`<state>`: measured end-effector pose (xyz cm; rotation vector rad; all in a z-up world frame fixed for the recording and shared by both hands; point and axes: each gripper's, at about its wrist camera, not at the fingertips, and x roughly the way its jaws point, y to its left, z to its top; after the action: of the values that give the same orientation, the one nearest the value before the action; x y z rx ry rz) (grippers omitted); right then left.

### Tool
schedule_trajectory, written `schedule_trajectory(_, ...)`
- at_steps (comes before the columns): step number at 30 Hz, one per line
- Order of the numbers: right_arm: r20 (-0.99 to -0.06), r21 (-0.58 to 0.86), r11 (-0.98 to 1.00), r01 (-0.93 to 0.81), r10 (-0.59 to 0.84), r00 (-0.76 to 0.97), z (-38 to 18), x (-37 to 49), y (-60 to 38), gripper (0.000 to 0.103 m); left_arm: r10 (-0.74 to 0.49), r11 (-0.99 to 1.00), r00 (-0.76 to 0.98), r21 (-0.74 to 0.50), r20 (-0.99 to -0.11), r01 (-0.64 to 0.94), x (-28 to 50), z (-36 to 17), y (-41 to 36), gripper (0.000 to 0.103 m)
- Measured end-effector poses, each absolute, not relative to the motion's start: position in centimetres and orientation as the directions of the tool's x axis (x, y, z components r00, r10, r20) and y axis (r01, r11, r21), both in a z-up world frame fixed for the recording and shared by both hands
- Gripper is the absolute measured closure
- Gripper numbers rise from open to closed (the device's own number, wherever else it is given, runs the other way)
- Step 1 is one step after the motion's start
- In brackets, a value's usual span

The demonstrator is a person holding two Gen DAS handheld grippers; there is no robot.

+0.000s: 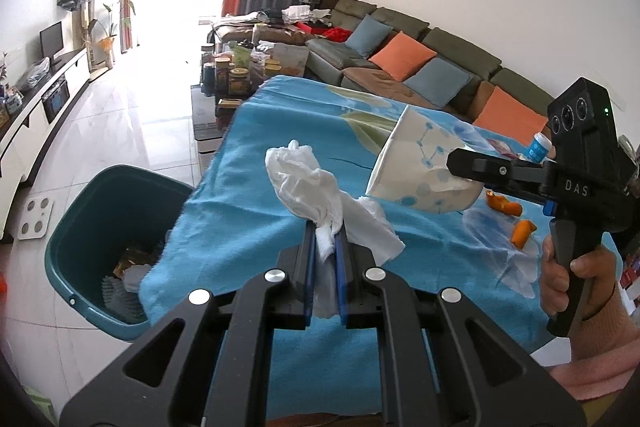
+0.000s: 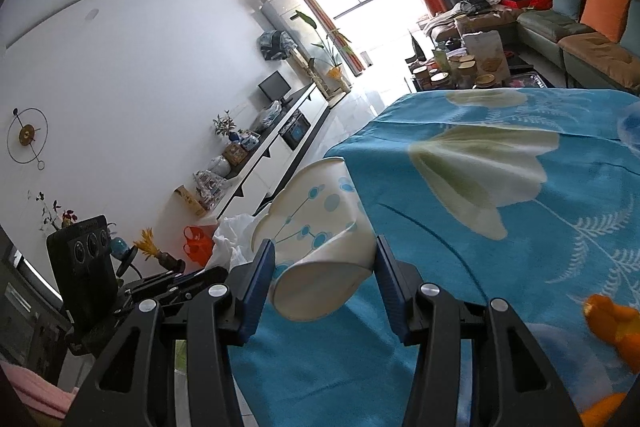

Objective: Collect trash
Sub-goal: 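Carry the tissue and the paper cup over the teal bin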

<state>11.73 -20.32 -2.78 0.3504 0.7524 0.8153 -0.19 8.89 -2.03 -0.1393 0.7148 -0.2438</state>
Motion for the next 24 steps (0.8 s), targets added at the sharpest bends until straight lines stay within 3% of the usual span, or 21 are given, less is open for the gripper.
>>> schedule_trajectory(24,-0.493,0.524,0.578,-0.625,0.804,0.331,-2.6,13.4,-12.0,0.055,-0.14,0.981,0.769,-0.194,-0.623,0.021,-1.0,-1.5,15.1,0.094)
